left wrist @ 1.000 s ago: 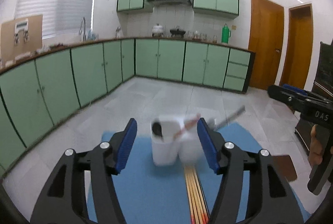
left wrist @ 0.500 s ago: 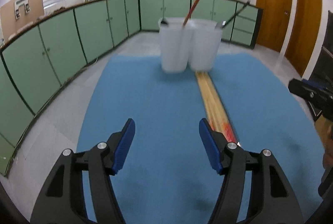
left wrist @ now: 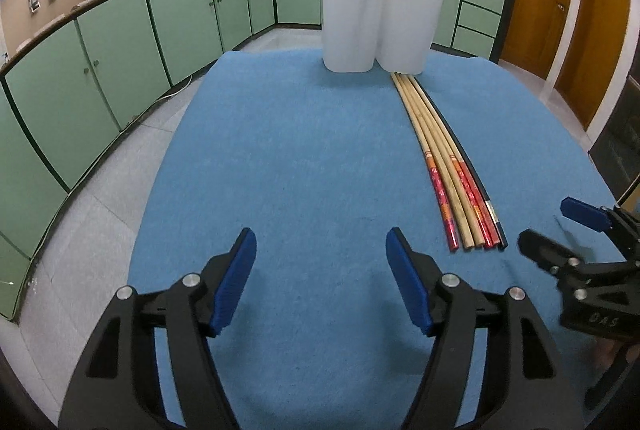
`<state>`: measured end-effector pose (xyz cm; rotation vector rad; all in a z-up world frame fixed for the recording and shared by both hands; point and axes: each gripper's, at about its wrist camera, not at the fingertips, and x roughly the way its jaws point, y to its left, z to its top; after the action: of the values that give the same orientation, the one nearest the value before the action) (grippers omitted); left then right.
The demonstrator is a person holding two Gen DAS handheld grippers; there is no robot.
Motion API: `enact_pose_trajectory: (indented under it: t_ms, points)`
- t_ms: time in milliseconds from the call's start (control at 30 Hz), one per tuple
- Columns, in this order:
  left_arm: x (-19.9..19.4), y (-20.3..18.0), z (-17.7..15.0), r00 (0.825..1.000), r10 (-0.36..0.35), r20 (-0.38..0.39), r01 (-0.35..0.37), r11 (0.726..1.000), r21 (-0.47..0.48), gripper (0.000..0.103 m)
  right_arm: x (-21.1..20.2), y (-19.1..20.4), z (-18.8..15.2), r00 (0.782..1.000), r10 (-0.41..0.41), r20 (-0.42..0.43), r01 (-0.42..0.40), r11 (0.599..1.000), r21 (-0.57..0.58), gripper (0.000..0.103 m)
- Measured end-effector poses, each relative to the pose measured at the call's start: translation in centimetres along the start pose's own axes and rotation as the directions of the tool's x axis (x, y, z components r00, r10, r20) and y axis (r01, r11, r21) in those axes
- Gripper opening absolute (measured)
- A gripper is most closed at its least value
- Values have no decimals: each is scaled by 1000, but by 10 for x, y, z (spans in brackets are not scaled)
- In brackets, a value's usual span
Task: Organize utensils
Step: 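Grasp another black chopstick with the right tool while the left tool approaches a red-tipped chopstick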
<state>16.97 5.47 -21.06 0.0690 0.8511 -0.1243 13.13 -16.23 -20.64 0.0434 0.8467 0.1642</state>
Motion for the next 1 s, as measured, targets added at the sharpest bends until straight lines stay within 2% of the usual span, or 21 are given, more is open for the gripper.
enact_pose_trajectory:
  t_ms: [267,733,833,900,1000]
  points:
    - [2,-6,1,1000,-7,-7,7,1000,-4,67,11,10,1,998,-35,-52,33,999,-35,87]
    - [4,-9,-3,1000,-4,-20,4,1000,-7,70,3,-9,2,993,-110,-44,111,994,10,86]
    - [4,-9,-3,1000,-5,-21,5,1000,-6,70,1,-7,2,997,-65,-30,65,998,17,81]
    - [5,-10,-4,1000,-5,-23,5,1000,-4,70,1,-3,2,999,-29,-32,30,999,18,74]
    - [4,-11,-4,1000,-9,-24,9,1000,-5,70,4,5,1,999,-29,-34,29,1000,-6,63]
